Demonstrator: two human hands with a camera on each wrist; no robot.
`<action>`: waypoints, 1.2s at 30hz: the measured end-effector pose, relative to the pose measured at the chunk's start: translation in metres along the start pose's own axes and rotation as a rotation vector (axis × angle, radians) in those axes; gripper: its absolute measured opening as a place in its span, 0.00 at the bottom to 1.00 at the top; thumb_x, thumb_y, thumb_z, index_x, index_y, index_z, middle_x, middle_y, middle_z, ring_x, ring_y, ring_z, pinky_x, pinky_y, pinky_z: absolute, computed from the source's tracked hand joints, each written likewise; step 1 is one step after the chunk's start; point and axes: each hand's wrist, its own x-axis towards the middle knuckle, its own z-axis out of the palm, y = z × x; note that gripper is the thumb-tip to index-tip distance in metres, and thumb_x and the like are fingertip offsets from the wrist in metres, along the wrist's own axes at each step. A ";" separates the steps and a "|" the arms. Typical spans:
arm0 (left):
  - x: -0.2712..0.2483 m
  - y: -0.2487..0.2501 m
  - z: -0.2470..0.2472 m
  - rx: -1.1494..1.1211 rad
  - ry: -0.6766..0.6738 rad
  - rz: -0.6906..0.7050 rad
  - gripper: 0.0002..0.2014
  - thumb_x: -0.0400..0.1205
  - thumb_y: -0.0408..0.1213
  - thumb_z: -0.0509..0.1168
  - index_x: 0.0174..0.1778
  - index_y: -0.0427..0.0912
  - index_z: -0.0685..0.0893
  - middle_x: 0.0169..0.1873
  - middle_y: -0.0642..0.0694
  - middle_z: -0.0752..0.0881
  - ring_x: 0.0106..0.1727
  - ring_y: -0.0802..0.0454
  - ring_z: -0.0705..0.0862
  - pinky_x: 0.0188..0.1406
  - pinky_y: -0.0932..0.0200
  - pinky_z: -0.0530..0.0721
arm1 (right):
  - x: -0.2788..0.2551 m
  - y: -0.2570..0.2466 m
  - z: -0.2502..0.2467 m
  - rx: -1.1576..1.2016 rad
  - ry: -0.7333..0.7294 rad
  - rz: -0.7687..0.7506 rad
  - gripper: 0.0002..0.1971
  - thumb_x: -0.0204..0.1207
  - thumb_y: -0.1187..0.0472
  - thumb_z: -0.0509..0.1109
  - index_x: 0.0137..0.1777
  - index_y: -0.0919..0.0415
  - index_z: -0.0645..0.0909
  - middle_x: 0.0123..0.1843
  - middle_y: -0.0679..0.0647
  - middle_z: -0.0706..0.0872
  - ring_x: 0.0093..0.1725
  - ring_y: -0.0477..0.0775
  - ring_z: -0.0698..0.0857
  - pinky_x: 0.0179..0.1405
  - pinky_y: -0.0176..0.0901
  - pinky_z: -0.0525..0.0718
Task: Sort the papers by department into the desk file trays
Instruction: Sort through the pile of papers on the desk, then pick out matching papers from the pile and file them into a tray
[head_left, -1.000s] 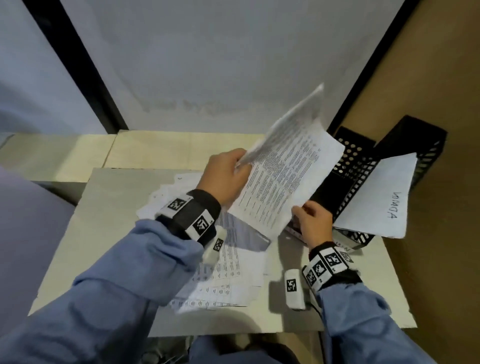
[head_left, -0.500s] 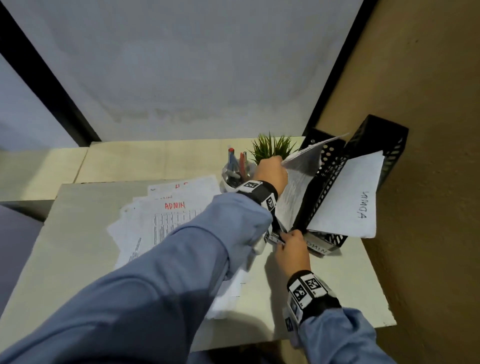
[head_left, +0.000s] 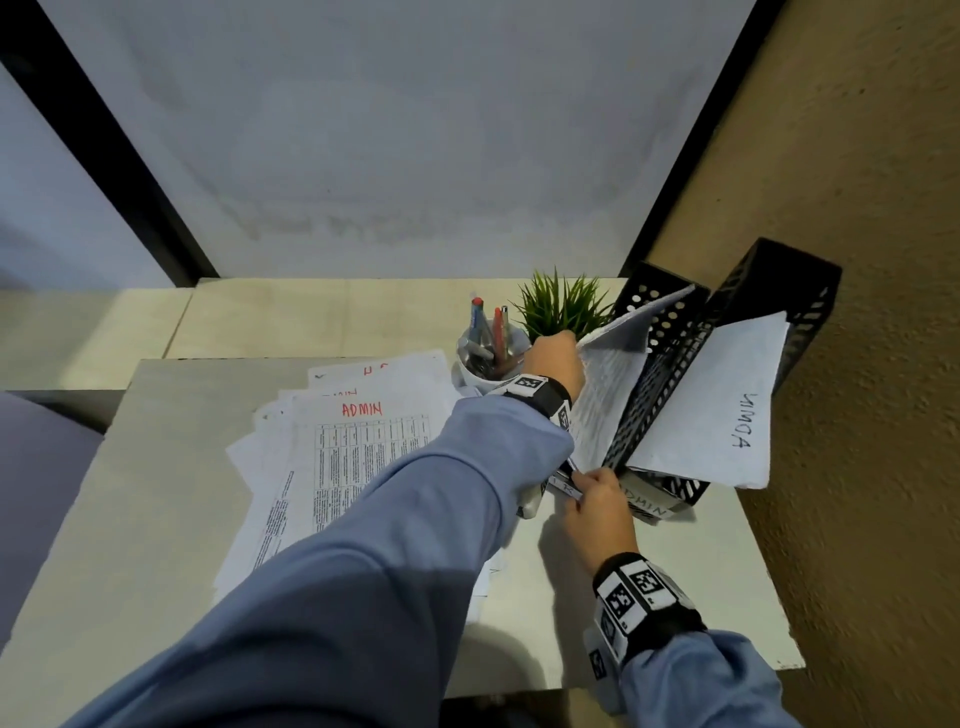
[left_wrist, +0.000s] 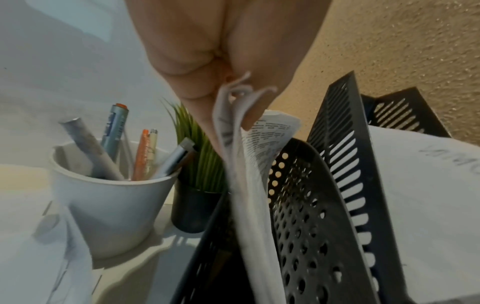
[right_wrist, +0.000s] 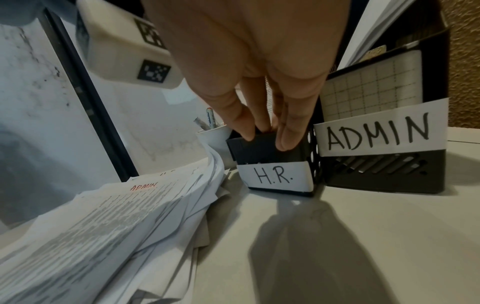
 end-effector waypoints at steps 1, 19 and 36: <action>-0.002 -0.003 -0.001 -0.019 0.012 0.007 0.12 0.84 0.35 0.58 0.61 0.36 0.79 0.56 0.34 0.84 0.56 0.36 0.84 0.56 0.47 0.82 | -0.001 -0.001 0.000 -0.001 0.007 -0.006 0.17 0.77 0.72 0.61 0.65 0.73 0.79 0.65 0.63 0.76 0.60 0.61 0.81 0.62 0.39 0.74; -0.138 -0.267 -0.053 -0.067 0.217 -0.885 0.27 0.79 0.42 0.66 0.69 0.32 0.67 0.69 0.33 0.71 0.69 0.34 0.73 0.68 0.44 0.73 | 0.010 -0.076 0.088 0.324 -0.185 0.162 0.06 0.71 0.72 0.66 0.44 0.76 0.82 0.44 0.66 0.87 0.47 0.64 0.85 0.49 0.49 0.82; -0.163 -0.299 -0.044 -0.517 0.249 -0.468 0.11 0.76 0.31 0.70 0.35 0.50 0.77 0.45 0.41 0.89 0.43 0.46 0.84 0.42 0.55 0.81 | 0.019 -0.074 0.105 0.510 -0.142 0.334 0.17 0.66 0.65 0.78 0.54 0.64 0.80 0.51 0.58 0.81 0.51 0.57 0.80 0.55 0.48 0.79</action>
